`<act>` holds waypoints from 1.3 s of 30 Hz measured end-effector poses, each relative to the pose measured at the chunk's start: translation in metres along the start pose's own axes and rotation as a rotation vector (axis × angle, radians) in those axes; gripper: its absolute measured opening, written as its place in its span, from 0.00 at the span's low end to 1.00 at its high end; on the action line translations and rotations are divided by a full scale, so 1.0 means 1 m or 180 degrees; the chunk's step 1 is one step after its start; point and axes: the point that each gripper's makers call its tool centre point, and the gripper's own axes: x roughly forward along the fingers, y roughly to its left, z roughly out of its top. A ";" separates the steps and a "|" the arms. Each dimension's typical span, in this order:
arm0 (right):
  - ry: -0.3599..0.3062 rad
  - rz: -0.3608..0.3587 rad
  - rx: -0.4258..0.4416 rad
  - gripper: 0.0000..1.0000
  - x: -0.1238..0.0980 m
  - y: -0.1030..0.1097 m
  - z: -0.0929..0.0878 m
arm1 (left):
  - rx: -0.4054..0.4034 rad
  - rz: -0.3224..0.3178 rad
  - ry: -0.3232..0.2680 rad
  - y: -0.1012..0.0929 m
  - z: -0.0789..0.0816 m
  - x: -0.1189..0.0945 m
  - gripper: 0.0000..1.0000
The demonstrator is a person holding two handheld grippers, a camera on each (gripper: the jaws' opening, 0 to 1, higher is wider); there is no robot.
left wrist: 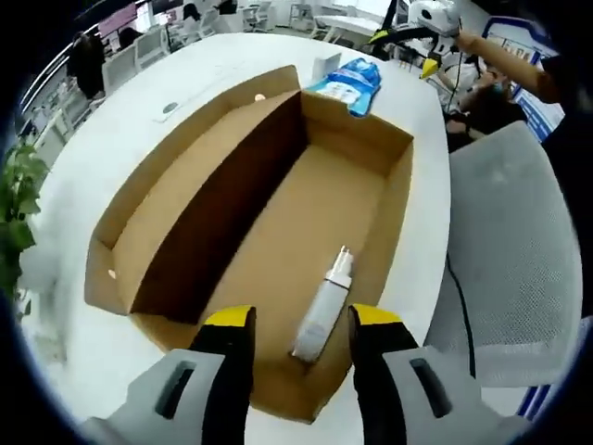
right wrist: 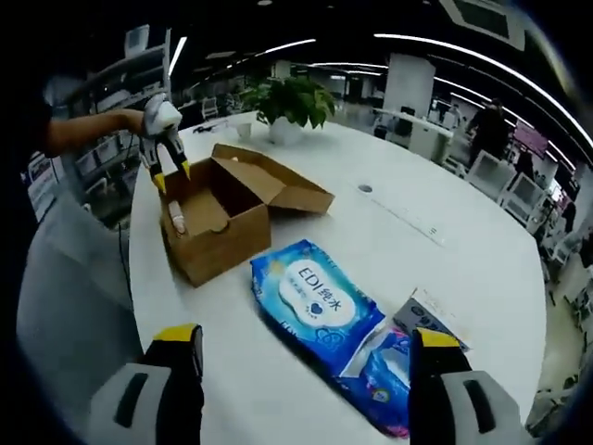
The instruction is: Operate the shoe box by opening the lid, removing the specified soft item, and placing it in the target area until the item is outside and the box remains undamaged.
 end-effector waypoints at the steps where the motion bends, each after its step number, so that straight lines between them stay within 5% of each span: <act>1: -0.0027 0.0018 0.0023 0.95 -0.001 0.005 0.002 | 0.0025 0.0001 0.0009 0.002 0.001 0.002 0.42; 9: -0.0208 0.0078 0.0139 0.96 -0.008 0.030 0.010 | 0.0317 -0.0233 0.0128 0.005 0.006 0.013 0.46; 19: -0.0299 0.0156 0.0206 0.98 -0.018 0.055 0.012 | 0.0887 -0.0545 0.0506 0.004 0.003 0.027 0.49; 31: -0.0371 0.0062 0.0276 0.98 -0.028 0.054 0.014 | 0.1391 -0.0884 0.0833 -0.008 -0.006 0.041 0.49; 39: -0.0381 -0.0003 0.0360 0.98 -0.031 0.051 0.007 | 0.1388 -0.0973 0.0880 -0.009 -0.007 0.050 0.48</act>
